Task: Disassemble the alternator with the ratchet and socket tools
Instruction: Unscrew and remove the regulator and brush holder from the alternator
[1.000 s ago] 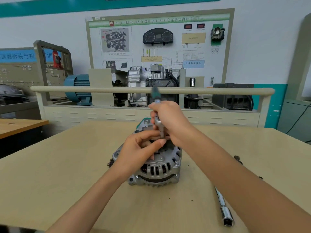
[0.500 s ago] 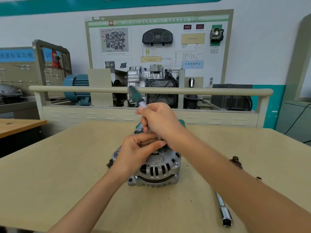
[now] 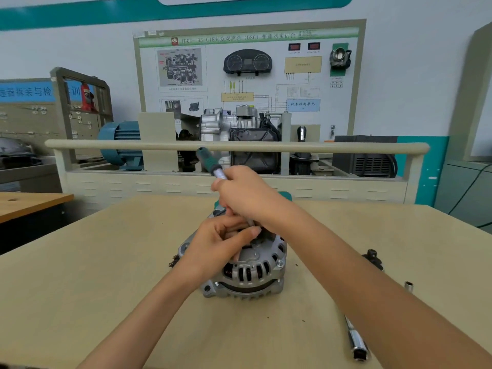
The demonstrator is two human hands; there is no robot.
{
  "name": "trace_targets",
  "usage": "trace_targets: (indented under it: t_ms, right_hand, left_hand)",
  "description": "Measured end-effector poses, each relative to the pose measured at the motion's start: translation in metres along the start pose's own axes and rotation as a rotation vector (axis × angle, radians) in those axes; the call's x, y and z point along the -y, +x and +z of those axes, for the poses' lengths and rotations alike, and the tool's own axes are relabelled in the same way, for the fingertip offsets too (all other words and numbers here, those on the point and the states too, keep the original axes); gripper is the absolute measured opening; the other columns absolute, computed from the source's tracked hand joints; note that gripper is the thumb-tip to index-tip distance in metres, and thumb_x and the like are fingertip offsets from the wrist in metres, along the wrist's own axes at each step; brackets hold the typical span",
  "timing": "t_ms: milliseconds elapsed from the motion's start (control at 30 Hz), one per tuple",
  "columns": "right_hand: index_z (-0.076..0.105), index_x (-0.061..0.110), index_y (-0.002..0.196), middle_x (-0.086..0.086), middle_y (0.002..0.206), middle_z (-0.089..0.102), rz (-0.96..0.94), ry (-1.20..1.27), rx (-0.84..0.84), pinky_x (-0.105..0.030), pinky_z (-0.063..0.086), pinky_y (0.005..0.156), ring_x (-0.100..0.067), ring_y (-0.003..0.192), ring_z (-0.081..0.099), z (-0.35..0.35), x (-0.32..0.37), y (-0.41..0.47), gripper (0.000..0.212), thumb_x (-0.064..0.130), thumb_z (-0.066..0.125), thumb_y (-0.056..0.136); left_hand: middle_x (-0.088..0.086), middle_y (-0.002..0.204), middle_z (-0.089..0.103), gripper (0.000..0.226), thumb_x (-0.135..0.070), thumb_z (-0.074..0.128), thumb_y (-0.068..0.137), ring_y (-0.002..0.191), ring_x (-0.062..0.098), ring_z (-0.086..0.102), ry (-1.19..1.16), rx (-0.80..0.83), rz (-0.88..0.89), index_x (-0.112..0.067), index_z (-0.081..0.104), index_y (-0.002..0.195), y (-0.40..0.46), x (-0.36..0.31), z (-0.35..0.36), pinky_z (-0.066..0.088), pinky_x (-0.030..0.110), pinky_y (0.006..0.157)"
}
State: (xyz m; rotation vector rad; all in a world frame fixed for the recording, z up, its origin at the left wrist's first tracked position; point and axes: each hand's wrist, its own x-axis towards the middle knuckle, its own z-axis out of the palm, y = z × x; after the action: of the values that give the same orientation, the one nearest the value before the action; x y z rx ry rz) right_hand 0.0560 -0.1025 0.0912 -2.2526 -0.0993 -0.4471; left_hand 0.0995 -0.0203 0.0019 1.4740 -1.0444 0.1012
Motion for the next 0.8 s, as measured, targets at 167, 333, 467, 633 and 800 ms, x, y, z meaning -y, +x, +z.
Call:
trace_targets:
  t_ms: [167, 333, 467, 633, 800]
  right_hand:
    - [0.061, 0.001, 0.097, 0.001, 0.058, 0.046, -0.037, 0.034, 0.046, -0.028, 0.034, 0.056, -0.014, 0.053, 0.042, 0.005, -0.002, -0.004, 0.022, 0.018, 0.048, 0.094]
    - [0.042, 0.023, 0.081, 0.003, 0.065, 0.045, -0.081, 0.496, -0.695, -0.017, 0.033, 0.045, -0.001, 0.047, 0.04, 0.031, -0.011, -0.023, 0.02, 0.02, 0.038, 0.1]
    - [0.042, 0.02, 0.087, -0.003, 0.074, 0.047, 0.08, 0.595, -0.543, -0.019, 0.037, 0.052, -0.011, 0.058, 0.043, 0.016, -0.012, -0.015, 0.016, 0.017, 0.034, 0.1]
    - [0.053, 0.011, 0.081, 0.006, 0.044, 0.041, 0.22, 0.524, 0.111, -0.011, 0.026, 0.034, -0.008, 0.034, 0.034, -0.013, -0.004, -0.001, 0.022, 0.022, 0.044, 0.098]
    - [0.055, 0.011, 0.073, 0.007, 0.041, 0.042, 0.134, 0.514, 0.022, -0.016, 0.031, 0.038, -0.007, 0.035, 0.034, -0.001, -0.006, -0.002, 0.03, 0.026, 0.047, 0.098]
  left_hand:
    - [-0.013, 0.043, 0.054, 0.031, -0.001, 0.056, 0.087, 0.036, -0.003, 0.038, -0.042, 0.004, 0.007, -0.023, 0.073, 0.074, -0.002, -0.005, 0.002, 0.029, 0.007, 0.041]
    - [-0.016, 0.036, 0.049, 0.065, 0.027, 0.042, 0.079, 0.034, -0.007, 0.039, 0.04, 0.023, 0.063, -0.027, 0.068, 0.052, -0.006, -0.008, 0.01, 0.027, 0.003, 0.042]
    - [-0.01, 0.051, 0.064, 0.05, 0.015, 0.05, 0.085, 0.049, -0.007, 0.054, -0.032, 0.029, 0.07, -0.025, 0.069, 0.061, -0.004, -0.01, 0.01, 0.038, 0.004, 0.049]
    - [-0.014, 0.058, 0.065, 0.019, -0.001, 0.055, 0.089, 0.042, -0.003, 0.043, -0.025, 0.034, 0.015, -0.015, 0.068, 0.092, -0.002, -0.006, 0.005, 0.035, 0.009, 0.045]
    - [-0.013, 0.073, 0.072, 0.026, 0.0, 0.057, 0.086, 0.063, -0.006, 0.059, -0.057, -0.011, 0.027, -0.02, 0.072, 0.09, -0.005, -0.007, 0.006, 0.043, 0.007, 0.058]
